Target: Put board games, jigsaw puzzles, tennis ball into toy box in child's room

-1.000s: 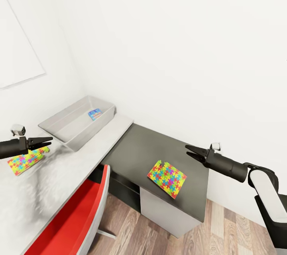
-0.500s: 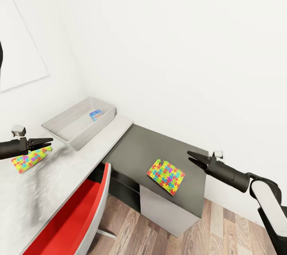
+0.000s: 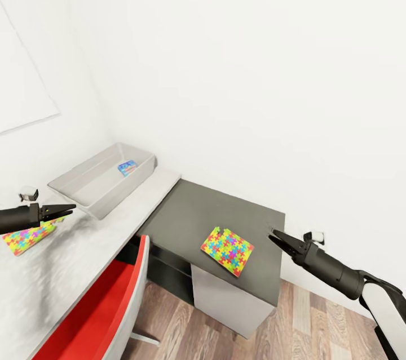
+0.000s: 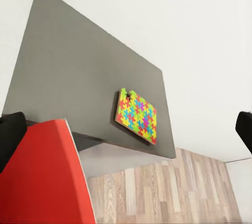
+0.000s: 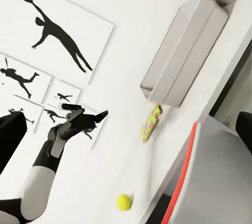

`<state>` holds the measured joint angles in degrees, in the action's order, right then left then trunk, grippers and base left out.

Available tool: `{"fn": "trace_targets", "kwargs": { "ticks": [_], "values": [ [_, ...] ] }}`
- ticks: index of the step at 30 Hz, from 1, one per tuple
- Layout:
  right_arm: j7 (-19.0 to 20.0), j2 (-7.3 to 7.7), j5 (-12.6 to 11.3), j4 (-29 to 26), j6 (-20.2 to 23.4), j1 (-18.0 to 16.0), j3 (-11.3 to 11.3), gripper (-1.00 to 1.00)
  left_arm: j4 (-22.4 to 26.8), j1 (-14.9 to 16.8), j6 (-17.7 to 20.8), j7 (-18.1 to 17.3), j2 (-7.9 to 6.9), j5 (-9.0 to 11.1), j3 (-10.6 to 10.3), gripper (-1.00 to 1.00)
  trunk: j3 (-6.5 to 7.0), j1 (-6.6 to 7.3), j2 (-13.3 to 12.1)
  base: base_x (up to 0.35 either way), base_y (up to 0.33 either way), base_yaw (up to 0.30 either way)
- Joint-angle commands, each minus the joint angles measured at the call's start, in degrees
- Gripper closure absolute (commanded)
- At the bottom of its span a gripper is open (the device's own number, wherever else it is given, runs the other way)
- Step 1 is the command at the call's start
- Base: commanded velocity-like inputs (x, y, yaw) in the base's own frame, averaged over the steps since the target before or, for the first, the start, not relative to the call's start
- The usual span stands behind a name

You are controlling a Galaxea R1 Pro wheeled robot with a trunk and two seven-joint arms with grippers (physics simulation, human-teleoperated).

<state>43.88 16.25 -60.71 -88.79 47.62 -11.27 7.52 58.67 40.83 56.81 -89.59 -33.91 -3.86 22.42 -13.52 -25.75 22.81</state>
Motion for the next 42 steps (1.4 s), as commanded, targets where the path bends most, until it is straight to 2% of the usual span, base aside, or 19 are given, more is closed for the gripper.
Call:
{"fn": "trace_targets", "kwargs": {
  "ticks": [1, 9, 12, 19, 26, 33, 42],
  "values": [
    [0.2, 0.00, -0.1, 0.0, -0.1, 0.3, 0.0, -1.00, 0.0, -0.1, 0.5, -0.4, 0.00, -0.4, 0.1, -1.00, -0.02, -0.04, 0.1, 0.000, 0.000, -0.172],
    [1.9, -0.05, -0.1, -0.1, -4.1, 5.7, -0.2, -1.00, 0.0, -2.3, -0.6, -0.4, -0.19, -0.2, 0.2, -1.00, 0.66, -0.04, 0.1, 0.000, 0.000, -0.178],
    [4.4, -0.02, -0.1, -0.1, -7.2, 7.3, -0.3, -1.00, 0.0, -2.5, -0.6, -0.4, -0.20, 0.0, 0.2, -1.00, 0.92, -0.04, 0.1, 0.000, 0.000, -0.180],
    [7.2, 0.19, 0.2, 0.1, -8.6, 8.1, 0.0, -1.00, -0.1, -2.6, -0.7, -0.4, 0.14, -0.3, 0.0, -1.00, 1.51, -0.04, 0.1, 0.000, 0.000, -0.183],
    [7.1, 0.42, 0.6, 0.6, -8.8, 8.1, 0.3, -1.00, 0.5, -2.6, -0.7, -0.4, 0.62, -0.2, -0.3, -1.00, 2.04, -0.04, 0.1, 0.000, 0.000, -0.205],
    [6.9, 0.09, 2.8, 0.7, -9.3, 8.1, 0.4, -1.00, 0.2, -2.6, -0.7, -0.4, 0.37, 0.0, -0.1, -1.00, 2.55, -0.04, 0.1, -0.002, -0.006, -0.216],
    [6.9, 0.16, 3.0, 0.9, -11.4, 8.1, 0.3, -1.00, 0.1, -2.6, -0.8, -0.4, 0.54, -0.2, -0.2, -1.00, 3.16, -0.04, 0.1, -0.051, -0.106, -0.220]
  ]
}}
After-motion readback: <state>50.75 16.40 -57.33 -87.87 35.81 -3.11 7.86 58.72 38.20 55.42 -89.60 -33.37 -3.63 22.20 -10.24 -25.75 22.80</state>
